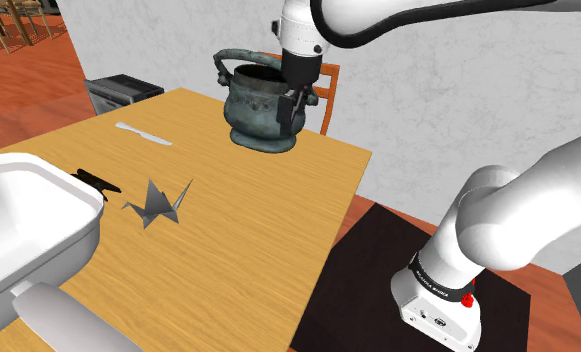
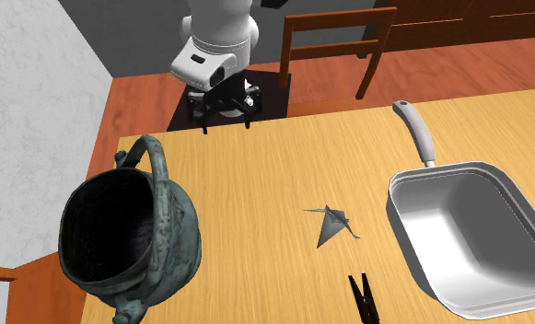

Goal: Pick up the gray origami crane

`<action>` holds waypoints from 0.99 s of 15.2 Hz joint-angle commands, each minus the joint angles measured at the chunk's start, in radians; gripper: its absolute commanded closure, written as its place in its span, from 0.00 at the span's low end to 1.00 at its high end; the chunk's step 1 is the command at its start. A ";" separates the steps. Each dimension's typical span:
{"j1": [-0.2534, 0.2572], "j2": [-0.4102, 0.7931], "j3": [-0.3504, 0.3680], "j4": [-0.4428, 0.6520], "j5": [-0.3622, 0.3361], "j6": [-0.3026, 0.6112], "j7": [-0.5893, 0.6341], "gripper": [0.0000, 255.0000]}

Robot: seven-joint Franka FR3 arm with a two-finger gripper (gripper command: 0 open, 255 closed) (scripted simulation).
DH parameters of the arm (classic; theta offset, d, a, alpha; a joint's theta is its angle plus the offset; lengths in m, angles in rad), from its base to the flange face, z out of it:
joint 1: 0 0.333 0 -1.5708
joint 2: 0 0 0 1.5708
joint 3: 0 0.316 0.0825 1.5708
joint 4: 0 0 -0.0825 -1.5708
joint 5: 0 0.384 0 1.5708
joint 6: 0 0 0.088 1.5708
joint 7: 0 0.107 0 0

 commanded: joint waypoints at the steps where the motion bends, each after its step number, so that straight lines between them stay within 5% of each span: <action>1: 0.012 0.063 0.022 0.028 0.003 0.040 0.006 0.00; 15: 0.099 0.489 0.157 0.276 -0.069 0.227 0.061 0.00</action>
